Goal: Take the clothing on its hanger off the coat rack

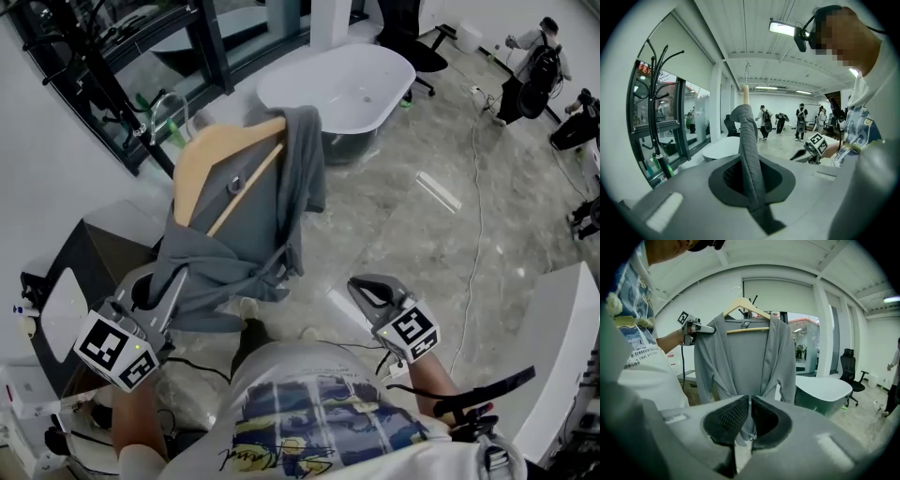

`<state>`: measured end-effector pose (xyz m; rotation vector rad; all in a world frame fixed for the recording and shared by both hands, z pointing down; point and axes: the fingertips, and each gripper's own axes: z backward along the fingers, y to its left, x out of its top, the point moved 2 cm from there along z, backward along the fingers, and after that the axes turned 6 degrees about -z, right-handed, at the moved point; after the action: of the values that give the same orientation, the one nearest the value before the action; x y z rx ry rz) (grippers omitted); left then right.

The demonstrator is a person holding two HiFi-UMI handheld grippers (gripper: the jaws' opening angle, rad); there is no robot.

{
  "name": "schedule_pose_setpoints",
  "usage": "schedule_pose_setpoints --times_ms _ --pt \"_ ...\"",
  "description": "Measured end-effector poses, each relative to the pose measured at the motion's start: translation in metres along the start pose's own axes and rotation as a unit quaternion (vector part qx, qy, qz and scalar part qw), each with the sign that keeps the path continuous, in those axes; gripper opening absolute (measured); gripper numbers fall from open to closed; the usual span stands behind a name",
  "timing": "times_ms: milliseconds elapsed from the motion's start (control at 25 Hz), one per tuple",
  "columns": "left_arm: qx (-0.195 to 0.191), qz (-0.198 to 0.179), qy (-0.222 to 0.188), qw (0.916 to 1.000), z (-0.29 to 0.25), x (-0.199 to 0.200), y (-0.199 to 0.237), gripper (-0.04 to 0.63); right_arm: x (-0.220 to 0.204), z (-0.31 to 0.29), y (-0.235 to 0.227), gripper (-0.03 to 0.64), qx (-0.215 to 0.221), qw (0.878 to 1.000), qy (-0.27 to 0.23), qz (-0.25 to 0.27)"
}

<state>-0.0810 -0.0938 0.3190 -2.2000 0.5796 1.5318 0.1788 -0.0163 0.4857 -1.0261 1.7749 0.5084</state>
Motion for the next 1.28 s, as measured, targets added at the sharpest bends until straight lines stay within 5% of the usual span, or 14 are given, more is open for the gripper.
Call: schedule_pose_setpoints --times_ms 560,1280 --pt "-0.047 -0.012 0.012 0.9988 -0.008 -0.017 -0.054 0.009 -0.007 0.003 0.0 0.011 0.001 1.0 0.005 0.002" --pt "-0.067 -0.028 0.01 0.9973 -0.006 -0.015 -0.066 0.009 0.004 -0.005 0.012 0.003 0.016 1.0 0.001 0.016"
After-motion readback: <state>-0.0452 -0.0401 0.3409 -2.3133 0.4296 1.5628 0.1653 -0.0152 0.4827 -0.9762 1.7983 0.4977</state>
